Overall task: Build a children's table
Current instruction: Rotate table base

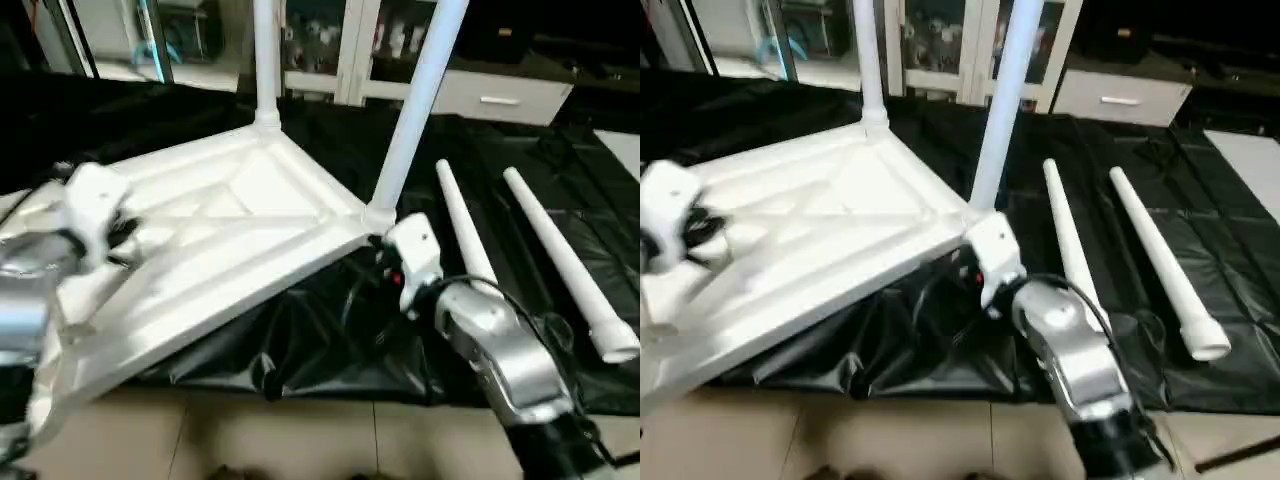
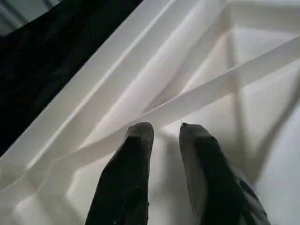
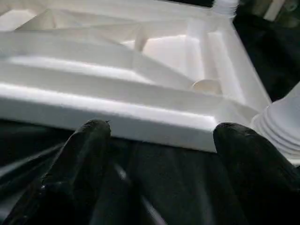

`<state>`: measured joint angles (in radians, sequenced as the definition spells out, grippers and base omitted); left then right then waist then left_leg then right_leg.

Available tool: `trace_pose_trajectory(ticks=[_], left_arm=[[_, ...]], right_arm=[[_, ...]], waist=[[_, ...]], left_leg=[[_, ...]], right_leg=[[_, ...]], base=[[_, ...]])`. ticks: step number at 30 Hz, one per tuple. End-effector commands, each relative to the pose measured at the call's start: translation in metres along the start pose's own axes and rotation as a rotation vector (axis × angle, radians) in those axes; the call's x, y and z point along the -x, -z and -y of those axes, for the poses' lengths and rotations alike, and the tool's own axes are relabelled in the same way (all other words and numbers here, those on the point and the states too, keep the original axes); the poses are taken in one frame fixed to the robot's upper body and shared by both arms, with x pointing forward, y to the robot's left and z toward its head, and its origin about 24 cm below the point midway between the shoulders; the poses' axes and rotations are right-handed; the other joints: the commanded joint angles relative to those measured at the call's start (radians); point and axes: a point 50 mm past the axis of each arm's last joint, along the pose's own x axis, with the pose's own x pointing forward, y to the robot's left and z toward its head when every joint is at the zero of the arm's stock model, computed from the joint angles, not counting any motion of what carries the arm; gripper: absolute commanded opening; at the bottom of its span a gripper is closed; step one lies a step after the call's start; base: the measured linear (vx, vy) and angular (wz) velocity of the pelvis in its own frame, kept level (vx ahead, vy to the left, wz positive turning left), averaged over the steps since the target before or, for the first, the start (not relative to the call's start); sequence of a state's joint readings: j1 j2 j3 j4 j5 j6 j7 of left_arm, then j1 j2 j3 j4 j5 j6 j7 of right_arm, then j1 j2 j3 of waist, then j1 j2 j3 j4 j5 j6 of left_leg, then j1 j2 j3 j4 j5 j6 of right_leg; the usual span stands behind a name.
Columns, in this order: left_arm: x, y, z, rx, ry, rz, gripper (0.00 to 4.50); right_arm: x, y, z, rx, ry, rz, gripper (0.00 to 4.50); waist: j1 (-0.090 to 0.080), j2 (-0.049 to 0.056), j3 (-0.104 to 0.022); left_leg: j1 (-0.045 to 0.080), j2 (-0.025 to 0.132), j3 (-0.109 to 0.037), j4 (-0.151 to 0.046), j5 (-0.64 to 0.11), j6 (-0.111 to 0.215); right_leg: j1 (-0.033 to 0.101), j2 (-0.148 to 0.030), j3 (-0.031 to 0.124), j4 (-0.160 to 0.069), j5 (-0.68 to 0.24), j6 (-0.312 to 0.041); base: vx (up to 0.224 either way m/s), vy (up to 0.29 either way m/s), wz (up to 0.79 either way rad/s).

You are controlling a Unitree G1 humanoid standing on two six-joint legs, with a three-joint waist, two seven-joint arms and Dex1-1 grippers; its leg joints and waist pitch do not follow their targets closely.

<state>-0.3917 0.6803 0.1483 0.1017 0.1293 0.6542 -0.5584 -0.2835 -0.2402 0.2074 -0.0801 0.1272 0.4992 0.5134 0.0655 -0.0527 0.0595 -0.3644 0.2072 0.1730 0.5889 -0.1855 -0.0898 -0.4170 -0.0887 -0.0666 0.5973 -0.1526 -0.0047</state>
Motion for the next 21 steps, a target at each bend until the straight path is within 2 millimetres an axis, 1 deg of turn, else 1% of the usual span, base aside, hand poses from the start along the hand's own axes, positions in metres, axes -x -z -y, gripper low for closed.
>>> trace_pose_trajectory(ticks=[1, 2, 3, 4, 5, 6, 7, 8, 9, 10, 11, 12, 13, 14, 15, 16, 17, 18, 19, 20, 21], left_arm=[[-0.005, 0.006, 0.005, 0.001, 0.009, -0.031, 1.22], [-0.017, 0.016, 0.007, 0.005, 0.016, -0.078, 1.22], [-0.018, 0.017, 0.008, 0.008, 0.016, -0.085, 1.22], [-0.021, 0.019, 0.008, 0.002, 0.01, -0.102, 1.22], [-0.025, 0.023, 0.008, -0.016, 0.01, -0.133, 1.22], [-0.03, 0.026, 0.01, -0.02, 0.029, -0.162, 1.22], [-0.03, 0.026, 0.01, -0.02, 0.029, -0.162, 1.22], [-0.035, 0.027, 0.012, -0.017, 0.044, -0.178, 1.22], [-0.036, 0.028, 0.013, -0.018, 0.048, -0.183, 1.22], [-0.04, 0.029, 0.014, -0.029, 0.053, -0.196, 1.22], [-0.044, 0.029, 0.014, -0.041, 0.054, -0.204, 1.22], [-0.047, 0.029, 0.015, -0.047, 0.055, -0.206, 1.22], [-0.051, 0.025, 0.017, -0.034, 0.063, -0.19, 1.22], [-0.058, 0.017, 0.021, -0.006, 0.074, -0.16, 1.22], [-0.061, 0.013, 0.022, 0.004, 0.079, -0.147, 1.22], [-0.064, 0.008, 0.026, 0.018, 0.086, -0.126, 1.22], [-0.064, 0.008, 0.026, 0.018, 0.086, -0.126, 1.22], [-0.071, -0.004, 0.034, 0.032, 0.103, -0.084, 1.22], [-0.075, -0.009, 0.039, 0.045, 0.117, -0.068, 1.22], [-0.077, -0.012, 0.042, 0.053, 0.127, -0.06, 1.22], [-0.08, -0.018, 0.049, 0.067, 0.151, -0.038, 1.22]], right_arm=[[0.001, -0.004, -0.003, 0.009, -0.033, 0.009, 3.87], [0.0, -0.004, -0.002, 0.016, -0.038, 0.006, 3.87], [0.0, -0.004, -0.002, 0.016, -0.038, 0.005, 3.87], [-0.001, -0.004, -0.002, 0.018, -0.039, 0.004, 3.87], [-0.001, -0.005, -0.002, 0.022, -0.039, 0.005, 3.87], [-0.001, -0.007, -0.001, 0.029, -0.04, 0.005, 3.87], [-0.001, -0.007, -0.001, 0.029, -0.04, 0.005, 3.87], [0.0, -0.008, 0.0, 0.032, -0.041, 0.006, 3.87], [0.0, -0.009, 0.0, 0.033, -0.04, 0.006, 3.87], [0.001, -0.009, 0.001, 0.034, -0.037, 0.007, 3.87], [0.002, -0.01, 0.002, 0.034, -0.035, 0.01, 3.87], [0.003, -0.011, 0.002, 0.033, -0.032, 0.012, 3.87], [0.004, -0.011, 0.003, 0.033, -0.028, 0.012, 3.87], [0.005, -0.011, 0.004, 0.035, -0.022, 0.012, 3.87], [0.005, -0.011, 0.004, 0.035, -0.018, 0.012, 3.87], [0.005, -0.01, 0.005, 0.034, -0.013, 0.013, 3.87], [0.005, -0.01, 0.005, 0.034, -0.013, 0.013, 3.87], [0.006, -0.01, 0.005, 0.032, -0.007, 0.015, 3.87], [0.006, -0.011, 0.005, 0.031, -0.006, 0.016, 3.87], [0.006, -0.011, 0.005, 0.03, -0.005, 0.016, 3.87], [0.006, -0.011, 0.004, 0.033, -0.004, 0.017, 3.87]], waist=[[0.0, 0.026, -0.06], [0.002, 0.021, -0.061], [0.001, 0.021, -0.063], [0.002, 0.022, -0.066], [0.003, 0.028, -0.066], [0.001, 0.024, -0.067], [0.002, 0.024, -0.068], [0.0, 0.028, -0.07], [0.002, 0.028, -0.07], [0.002, 0.027, -0.072], [0.004, 0.03, -0.072], [0.004, 0.028, -0.072], [0.005, 0.034, -0.071], [0.007, 0.031, -0.072], [0.008, 0.03, -0.07], [0.014, 0.033, -0.072], [0.017, 0.032, -0.071], [0.024, 0.034, -0.072], [0.028, 0.039, -0.074], [0.032, 0.035, -0.072], [0.034, 0.033, -0.072]], left_leg=[[0.018, 0.018, -0.004, -0.085, -0.278, -0.036], [0.017, 0.011, -0.003, -0.083, -0.28, -0.031], [0.018, 0.011, -0.003, -0.082, -0.283, -0.033], [0.013, 0.013, -0.006, -0.084, -0.263, -0.036], [0.013, 0.013, -0.007, -0.084, -0.261, -0.038], [0.015, 0.012, -0.006, -0.082, -0.267, -0.04], [0.015, 0.012, -0.006, -0.082, -0.263, -0.04], [0.014, 0.012, -0.007, -0.082, -0.252, -0.041], [0.016, 0.012, -0.006, -0.08, -0.251, -0.039], [0.013, 0.011, -0.007, -0.079, -0.24, -0.038], [0.016, 0.01, -0.006, -0.078, -0.235, -0.037], [0.014, 0.011, -0.007, -0.078, -0.236, -0.037], [0.016, 0.011, -0.007, -0.079, -0.24, -0.039], [0.019, 0.011, -0.007, -0.077, -0.257, -0.044], [0.019, 0.01, -0.005, -0.078, -0.261, -0.042], [0.02, 0.012, -0.006, -0.076, -0.26, -0.044], [0.02, 0.012, -0.005, -0.077, -0.26, -0.043], [0.024, 0.014, -0.005, -0.076, -0.259, -0.046], [0.027, 0.014, -0.004, -0.075, -0.258, -0.049], [0.028, 0.014, -0.002, -0.074, -0.263, -0.048], [0.027, 0.014, -0.002, -0.074, -0.264, -0.048]], right_leg=[[0.039, -0.038, 0.043, -0.061, -0.269, -0.149], [0.036, -0.034, 0.042, -0.064, -0.283, -0.137], [0.037, -0.035, 0.042, -0.062, -0.28, -0.133], [0.042, -0.038, 0.043, -0.058, -0.251, -0.137], [0.042, -0.038, 0.043, -0.058, -0.24, -0.139], [0.041, -0.037, 0.043, -0.057, -0.23, -0.141], [0.042, -0.038, 0.043, -0.057, -0.224, -0.144], [0.045, -0.038, 0.043, -0.055, -0.2, -0.152], [0.043, -0.037, 0.042, -0.056, -0.198, -0.153], [0.047, -0.039, 0.043, -0.052, -0.177, -0.16], [0.045, -0.037, 0.042, -0.052, -0.17, -0.161], [0.048, -0.039, 0.042, -0.051, -0.164, -0.163], [0.047, -0.038, 0.042, -0.052, -0.169, -0.163], [0.047, -0.04, 0.042, -0.054, -0.181, -0.164], [0.046, -0.039, 0.042, -0.057, -0.189, -0.163], [0.047, -0.042, 0.043, -0.055, -0.187, -0.166], [0.046, -0.041, 0.043, -0.057, -0.191, -0.165], [0.044, -0.042, 0.043, -0.055, -0.18, -0.17], [0.043, -0.041, 0.043, -0.054, -0.167, -0.174], [0.041, -0.041, 0.043, -0.056, -0.165, -0.177], [0.042, -0.041, 0.043, -0.056, -0.168, -0.178]], base=[[0.0, 0.0, 0.0], [0.0, 0.0, 0.0], [0.0, 0.0, 0.0], [0.0, 0.0, 0.0], [0.0, 0.0, 0.0], [0.0, 0.0, 0.0], [0.0, 0.0, 0.0], [0.0, 0.0, 0.0], [0.0, 0.0, 0.0], [0.0, 0.0, 0.0], [0.0, 0.0, 0.0], [0.0, 0.0, 0.0], [0.0, 0.0, 0.0], [0.0, 0.0, 0.0], [0.0, 0.0, 0.0], [0.0, 0.0, 0.0], [0.0, 0.0, 0.0], [0.0, 0.0, 0.0], [0.0, 0.0, 0.0], [0.0, 0.0, 0.0], [0.0, 0.0, 0.0]])
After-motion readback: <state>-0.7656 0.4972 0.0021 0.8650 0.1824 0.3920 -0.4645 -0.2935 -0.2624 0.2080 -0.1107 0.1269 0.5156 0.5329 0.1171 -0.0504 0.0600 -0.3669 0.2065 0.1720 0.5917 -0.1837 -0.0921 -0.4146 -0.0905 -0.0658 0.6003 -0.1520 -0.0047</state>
